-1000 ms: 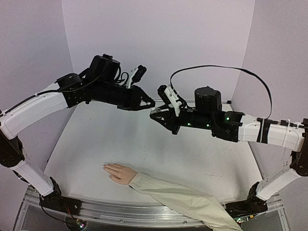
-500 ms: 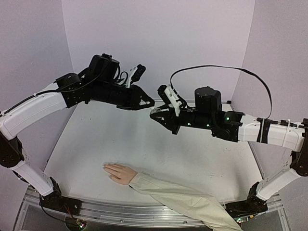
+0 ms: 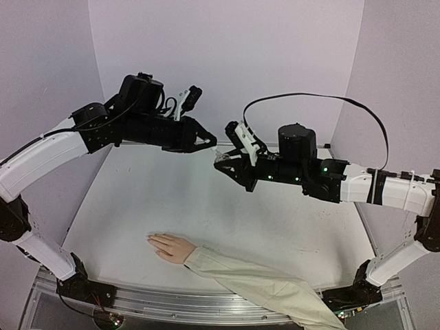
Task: Paint the nails
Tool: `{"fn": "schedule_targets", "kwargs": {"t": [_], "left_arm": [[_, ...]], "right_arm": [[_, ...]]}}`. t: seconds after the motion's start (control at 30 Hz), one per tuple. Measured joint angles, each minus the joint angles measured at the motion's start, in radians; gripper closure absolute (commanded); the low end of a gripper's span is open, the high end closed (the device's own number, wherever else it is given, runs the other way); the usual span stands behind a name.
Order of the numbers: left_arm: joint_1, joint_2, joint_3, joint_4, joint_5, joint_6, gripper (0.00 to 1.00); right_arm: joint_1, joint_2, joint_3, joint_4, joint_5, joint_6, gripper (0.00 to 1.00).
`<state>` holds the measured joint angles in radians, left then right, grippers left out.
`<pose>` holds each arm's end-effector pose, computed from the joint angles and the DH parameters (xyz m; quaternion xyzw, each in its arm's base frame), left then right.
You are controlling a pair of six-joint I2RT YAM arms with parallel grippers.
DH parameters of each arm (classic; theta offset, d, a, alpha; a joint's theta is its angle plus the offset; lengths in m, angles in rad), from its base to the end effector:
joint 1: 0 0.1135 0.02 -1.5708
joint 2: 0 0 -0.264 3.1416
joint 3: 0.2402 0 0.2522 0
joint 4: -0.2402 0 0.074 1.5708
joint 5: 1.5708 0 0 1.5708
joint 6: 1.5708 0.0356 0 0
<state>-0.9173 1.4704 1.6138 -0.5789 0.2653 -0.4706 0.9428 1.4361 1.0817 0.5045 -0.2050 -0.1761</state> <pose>0.1906 -0.2642 0.4248 0.2545 0.7992 -0.4266 0.3383 0.1955 0.2816 0.3626 -0.4100 0.5086 0.3440 0.6745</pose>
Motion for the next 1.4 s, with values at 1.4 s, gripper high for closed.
{"fn": "schedule_targets", "kwargs": {"t": [1.4], "left_arm": [[0.217, -0.373, -0.571, -0.189, -0.039, -0.089, 1.00]], "right_arm": [[0.000, -0.311, -0.241, 0.079, 0.227, 0.025, 1.00]]}}
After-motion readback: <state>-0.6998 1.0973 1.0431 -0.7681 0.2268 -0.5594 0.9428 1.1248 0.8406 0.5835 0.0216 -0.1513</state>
